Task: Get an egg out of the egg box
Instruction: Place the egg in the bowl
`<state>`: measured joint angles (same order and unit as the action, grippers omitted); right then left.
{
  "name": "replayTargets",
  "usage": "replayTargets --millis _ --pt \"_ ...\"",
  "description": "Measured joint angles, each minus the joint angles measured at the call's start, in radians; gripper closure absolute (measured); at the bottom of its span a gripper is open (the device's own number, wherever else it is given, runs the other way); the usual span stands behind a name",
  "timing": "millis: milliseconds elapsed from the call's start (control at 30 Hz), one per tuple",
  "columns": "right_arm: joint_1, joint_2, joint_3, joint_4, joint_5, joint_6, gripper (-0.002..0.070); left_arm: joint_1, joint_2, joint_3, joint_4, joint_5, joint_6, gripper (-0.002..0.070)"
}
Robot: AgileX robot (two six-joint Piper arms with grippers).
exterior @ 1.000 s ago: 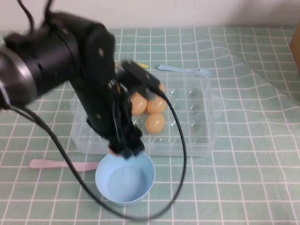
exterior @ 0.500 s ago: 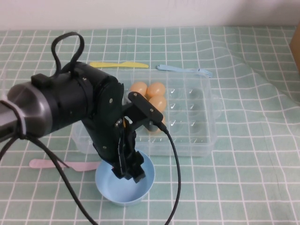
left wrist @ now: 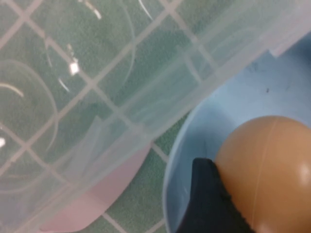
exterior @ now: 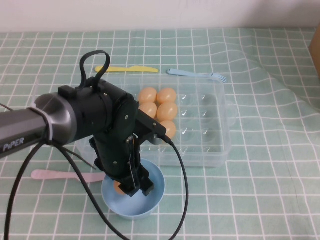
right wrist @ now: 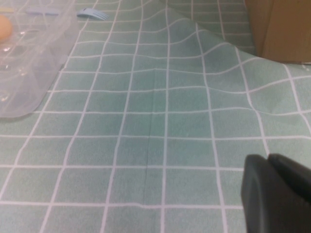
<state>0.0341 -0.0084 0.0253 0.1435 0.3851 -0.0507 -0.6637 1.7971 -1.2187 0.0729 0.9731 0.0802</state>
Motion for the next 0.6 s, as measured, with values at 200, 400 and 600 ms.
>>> replayTargets --millis 200,400,600 --pt "0.0 0.0 0.0 0.0 0.0 0.0 0.0694 0.0 0.008 0.0 0.0 -0.013 -0.034 0.0314" --pt "0.0 0.0 0.0 0.0 0.0 0.0 0.0694 0.0 0.008 0.0 0.0 -0.024 -0.044 0.0314" --pt "0.0 0.0 0.0 0.0 0.0 0.0 0.0694 0.0 0.008 0.0 0.0 -0.024 -0.044 0.0272"
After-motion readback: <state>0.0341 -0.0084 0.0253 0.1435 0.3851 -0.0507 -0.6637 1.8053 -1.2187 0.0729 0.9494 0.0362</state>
